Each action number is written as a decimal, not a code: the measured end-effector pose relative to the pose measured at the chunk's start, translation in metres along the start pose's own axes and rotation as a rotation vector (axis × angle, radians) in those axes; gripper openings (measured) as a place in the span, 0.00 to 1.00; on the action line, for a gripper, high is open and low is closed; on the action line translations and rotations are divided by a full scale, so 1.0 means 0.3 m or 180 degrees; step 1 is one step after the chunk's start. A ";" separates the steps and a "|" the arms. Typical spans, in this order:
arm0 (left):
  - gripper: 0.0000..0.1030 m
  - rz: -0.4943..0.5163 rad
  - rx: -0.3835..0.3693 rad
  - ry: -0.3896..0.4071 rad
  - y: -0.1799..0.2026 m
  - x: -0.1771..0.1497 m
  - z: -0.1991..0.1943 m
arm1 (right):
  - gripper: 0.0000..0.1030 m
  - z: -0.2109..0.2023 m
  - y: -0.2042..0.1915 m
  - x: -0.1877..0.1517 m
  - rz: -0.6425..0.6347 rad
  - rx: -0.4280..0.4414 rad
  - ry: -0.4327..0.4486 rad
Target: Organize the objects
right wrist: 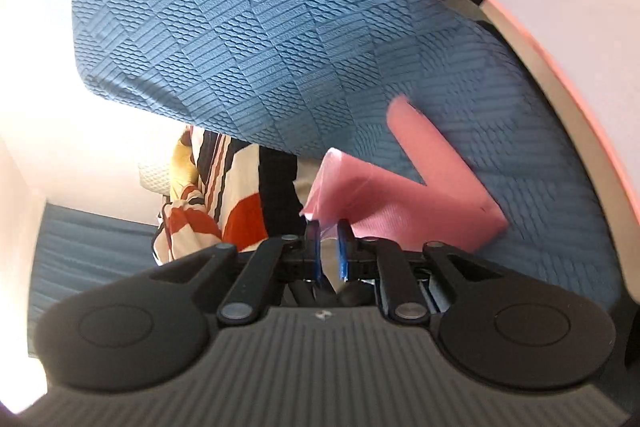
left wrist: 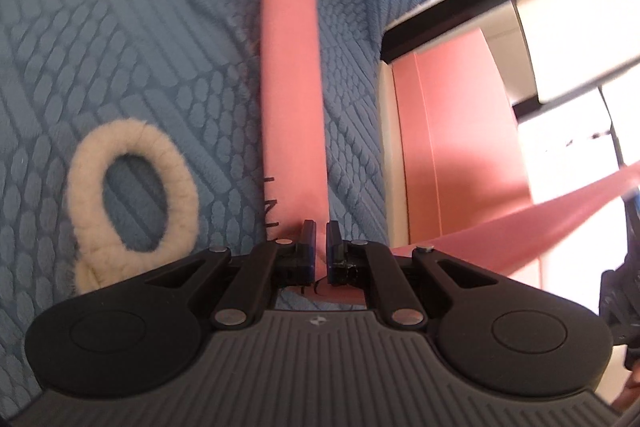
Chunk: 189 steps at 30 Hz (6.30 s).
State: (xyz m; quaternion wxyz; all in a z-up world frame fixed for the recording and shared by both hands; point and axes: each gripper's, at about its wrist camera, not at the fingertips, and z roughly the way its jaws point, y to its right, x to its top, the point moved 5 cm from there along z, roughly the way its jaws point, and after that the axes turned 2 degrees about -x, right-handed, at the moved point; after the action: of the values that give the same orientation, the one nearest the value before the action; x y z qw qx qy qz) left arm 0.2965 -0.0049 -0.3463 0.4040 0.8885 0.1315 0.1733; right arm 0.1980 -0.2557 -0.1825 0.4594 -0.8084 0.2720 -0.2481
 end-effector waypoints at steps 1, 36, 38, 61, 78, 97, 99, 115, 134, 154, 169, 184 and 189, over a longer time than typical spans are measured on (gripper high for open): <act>0.07 -0.0080 -0.0035 0.0010 -0.010 0.000 -0.002 | 0.11 0.023 -0.005 0.011 -0.0016 -0.0012 -0.0007; 0.06 -0.0208 -0.0046 0.0145 -0.048 0.027 -0.025 | 0.03 0.261 0.119 -0.013 -0.1179 -0.1165 -0.0013; 0.06 -0.0196 -0.0044 0.0134 -0.049 0.029 -0.024 | 0.03 0.245 0.119 -0.026 -0.1206 -0.1157 -0.0017; 0.06 -0.0113 0.0002 0.0138 -0.047 0.023 -0.018 | 0.10 0.131 0.125 -0.008 -0.1683 -0.1252 -0.0451; 0.06 -0.0348 -0.0008 0.0193 -0.080 0.046 -0.043 | 0.33 0.348 0.120 -0.035 -0.2069 -0.1513 -0.0234; 0.07 -0.0027 0.0122 0.0495 -0.039 0.103 -0.136 | 0.32 0.417 0.164 -0.074 -0.2487 -0.1591 -0.0201; 0.07 0.0116 0.0073 0.0485 -0.011 0.112 -0.115 | 0.32 0.421 0.162 -0.080 -0.2520 -0.1591 -0.0211; 0.06 0.0331 0.0298 0.0174 -0.003 0.164 -0.027 | 0.32 0.389 0.194 -0.067 -0.2022 -0.1635 -0.0274; 0.06 0.0198 0.0265 0.0219 -0.008 0.183 0.005 | 0.55 0.252 0.311 -0.151 0.0193 -0.1066 -0.0066; 0.06 -0.0204 0.0130 0.0379 -0.060 0.278 0.039 | 0.56 0.262 0.237 -0.111 0.0075 -0.0421 0.0746; 0.06 -0.0280 0.0108 0.0385 -0.070 0.303 0.028 | 0.42 0.322 0.273 -0.090 0.0119 -0.0719 0.0537; 0.06 -0.0137 0.0111 0.0413 -0.036 0.310 0.001 | 0.21 0.353 0.262 -0.104 -0.0066 -0.1076 0.0499; 0.07 0.0211 0.0188 0.0512 0.038 0.298 -0.077 | 0.19 0.287 0.214 -0.092 -0.0201 -0.1038 0.0457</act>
State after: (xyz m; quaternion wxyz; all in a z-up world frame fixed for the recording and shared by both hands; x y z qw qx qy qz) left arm 0.3688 0.0368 -0.3054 0.3598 0.8871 0.1390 0.2534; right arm 0.2203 -0.2124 -0.2821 0.2936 -0.8605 0.3152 -0.2720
